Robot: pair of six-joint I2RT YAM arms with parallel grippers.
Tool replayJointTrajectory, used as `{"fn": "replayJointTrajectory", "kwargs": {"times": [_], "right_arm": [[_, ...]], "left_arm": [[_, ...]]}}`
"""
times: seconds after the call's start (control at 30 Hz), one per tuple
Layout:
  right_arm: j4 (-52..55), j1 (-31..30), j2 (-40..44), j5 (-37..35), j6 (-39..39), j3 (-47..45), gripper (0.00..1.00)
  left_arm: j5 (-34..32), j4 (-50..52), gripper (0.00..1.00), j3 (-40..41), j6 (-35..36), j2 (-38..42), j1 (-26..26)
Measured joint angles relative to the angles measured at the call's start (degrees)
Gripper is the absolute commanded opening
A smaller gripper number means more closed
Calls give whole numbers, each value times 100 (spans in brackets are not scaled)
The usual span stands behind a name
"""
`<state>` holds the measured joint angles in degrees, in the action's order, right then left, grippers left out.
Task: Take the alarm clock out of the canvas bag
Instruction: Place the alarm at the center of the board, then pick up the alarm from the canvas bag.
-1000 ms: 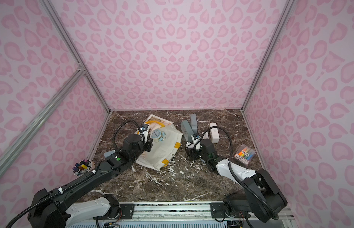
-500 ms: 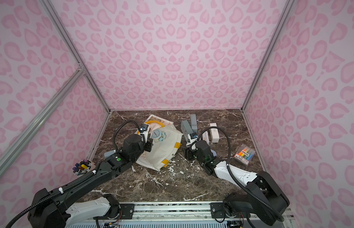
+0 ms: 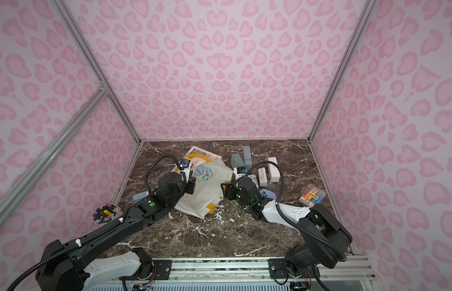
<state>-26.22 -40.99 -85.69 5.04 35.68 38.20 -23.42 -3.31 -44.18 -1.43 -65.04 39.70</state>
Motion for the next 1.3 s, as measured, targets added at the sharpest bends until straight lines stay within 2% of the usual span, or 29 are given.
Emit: {"fn": "replayJointTrajectory", "kwargs": {"times": [0.37, 0.63, 0.97, 1.3], "right_arm": [[-824, -136, -1005, 219, 1458, 387, 60], [-1193, -236, -1818, 103, 2481, 909, 56], [-1163, -297, -2522, -184, 3285, 1486, 52], [-1163, -275, -2997, -481, 3757, 1843, 49]], "left_arm": [[-162, -61, 3, -129, 109, -205, 133], [-142, 4, 3, -234, 107, -245, 170], [-55, 4, 3, -234, 107, -245, 216], [68, 2, 3, -232, 151, -245, 267]]}}
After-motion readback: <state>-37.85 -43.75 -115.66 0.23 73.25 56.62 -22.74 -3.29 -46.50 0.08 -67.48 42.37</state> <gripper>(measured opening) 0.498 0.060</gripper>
